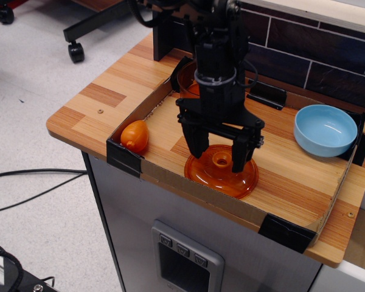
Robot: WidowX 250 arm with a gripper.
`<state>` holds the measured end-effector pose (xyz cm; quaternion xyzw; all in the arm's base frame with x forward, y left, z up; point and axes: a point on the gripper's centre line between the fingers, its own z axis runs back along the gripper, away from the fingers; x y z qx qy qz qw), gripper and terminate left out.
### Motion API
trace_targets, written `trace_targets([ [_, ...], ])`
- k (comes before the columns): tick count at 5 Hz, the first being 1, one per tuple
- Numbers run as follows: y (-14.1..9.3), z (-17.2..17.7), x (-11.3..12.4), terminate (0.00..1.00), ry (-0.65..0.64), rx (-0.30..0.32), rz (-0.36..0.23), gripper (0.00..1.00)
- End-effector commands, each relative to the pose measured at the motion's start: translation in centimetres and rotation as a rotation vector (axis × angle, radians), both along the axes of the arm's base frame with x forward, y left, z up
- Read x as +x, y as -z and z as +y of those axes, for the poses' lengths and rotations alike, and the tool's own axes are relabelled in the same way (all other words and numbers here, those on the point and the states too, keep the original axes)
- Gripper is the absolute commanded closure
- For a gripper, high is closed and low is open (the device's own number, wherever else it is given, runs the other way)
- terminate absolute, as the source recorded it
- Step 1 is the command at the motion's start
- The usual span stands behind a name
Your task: Put lid on pot
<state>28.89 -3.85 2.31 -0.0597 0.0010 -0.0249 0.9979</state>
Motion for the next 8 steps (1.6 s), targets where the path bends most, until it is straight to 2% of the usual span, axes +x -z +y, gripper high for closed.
trace_targets([
  [1,1.1,-1.1,-1.2,0.00,-0.003,0.004,-0.039,1.00],
  [3,-0.4,-1.5,-1.1,0.00,-0.018,-0.023,-0.018,1.00],
  [4,-2.3,-2.2,-0.4,0.00,-0.058,-0.036,0.006,1.00],
  [6,-5.3,-2.1,2.9,0.00,-0.158,-0.059,-0.027,1.00],
  [8,-5.8,2.5,7.0,0.00,-0.300,-0.047,-0.017,1.00],
])
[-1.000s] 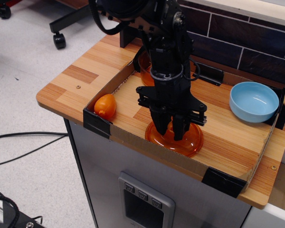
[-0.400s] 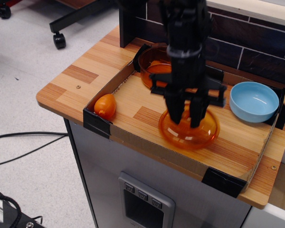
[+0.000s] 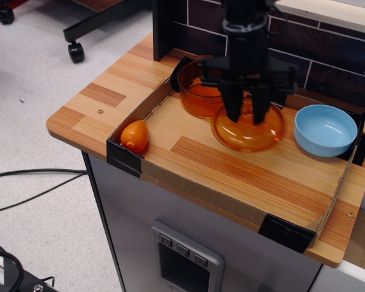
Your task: Put lid on pot
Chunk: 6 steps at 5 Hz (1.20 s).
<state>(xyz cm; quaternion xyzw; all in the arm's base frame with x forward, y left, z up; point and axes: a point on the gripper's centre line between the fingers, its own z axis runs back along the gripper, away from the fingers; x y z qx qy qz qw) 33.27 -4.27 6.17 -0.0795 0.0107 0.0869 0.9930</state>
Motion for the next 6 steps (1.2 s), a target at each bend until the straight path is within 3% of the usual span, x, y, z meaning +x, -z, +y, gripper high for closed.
trace_targets([
  [1,-2.1,4.4,3.6,0.00,-0.101,-0.011,-0.032,1.00],
  [2,-3.0,4.9,3.7,0.00,-0.116,-0.024,-0.057,1.00],
  [6,-1.4,6.6,6.2,0.00,-0.194,0.010,-0.017,1.00],
])
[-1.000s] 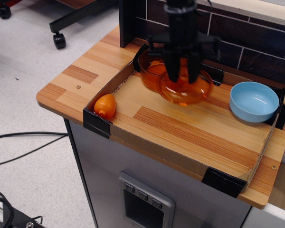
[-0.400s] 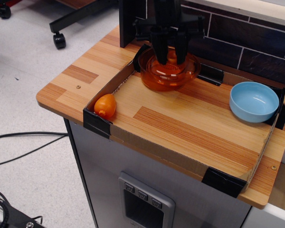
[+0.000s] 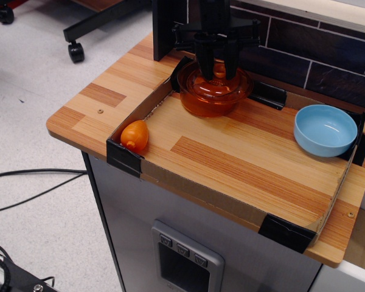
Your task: Put lid on pot
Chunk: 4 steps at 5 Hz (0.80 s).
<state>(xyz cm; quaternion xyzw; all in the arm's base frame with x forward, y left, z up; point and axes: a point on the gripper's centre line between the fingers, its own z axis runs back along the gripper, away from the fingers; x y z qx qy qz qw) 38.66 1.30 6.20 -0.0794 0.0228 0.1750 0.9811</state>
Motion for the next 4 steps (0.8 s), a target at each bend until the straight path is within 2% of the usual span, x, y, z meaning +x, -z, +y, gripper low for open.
trace_targets([
  [1,-1.3,1.6,1.2,0.00,-0.038,0.027,-0.058,1.00],
  [4,-1.0,3.5,0.7,0.00,-0.028,0.033,-0.066,1.00],
])
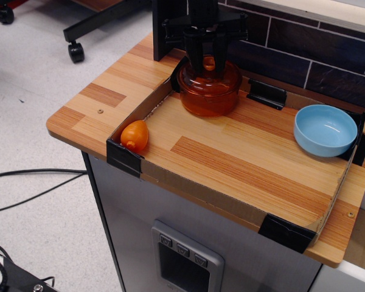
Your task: Put lid on pot
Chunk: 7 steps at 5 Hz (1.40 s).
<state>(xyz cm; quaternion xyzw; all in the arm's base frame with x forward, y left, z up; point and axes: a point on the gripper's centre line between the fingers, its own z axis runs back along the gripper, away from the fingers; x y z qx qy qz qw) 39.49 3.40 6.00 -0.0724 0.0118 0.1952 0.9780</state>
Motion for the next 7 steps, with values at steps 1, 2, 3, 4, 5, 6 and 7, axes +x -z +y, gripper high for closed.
trace_targets([
  [1,-1.4,0.9,-0.4,0.00,0.060,0.031,-0.045,0.00],
  [2,-3.1,-0.3,0.1,0.00,0.034,0.019,-0.085,0.00],
  [3,-5.3,-1.5,0.2,0.00,0.054,0.017,-0.135,0.00],
  [4,-6.5,-2.2,-0.6,0.00,0.094,-0.012,-0.145,0.00],
  [5,-7.1,-2.6,-2.5,0.00,0.139,-0.010,-0.135,0.00],
  [6,-6.7,-2.7,-4.8,0.00,0.232,-0.024,-0.075,0.00],
  [7,-6.7,-2.7,-4.8,0.00,0.232,-0.024,-0.075,0.00],
])
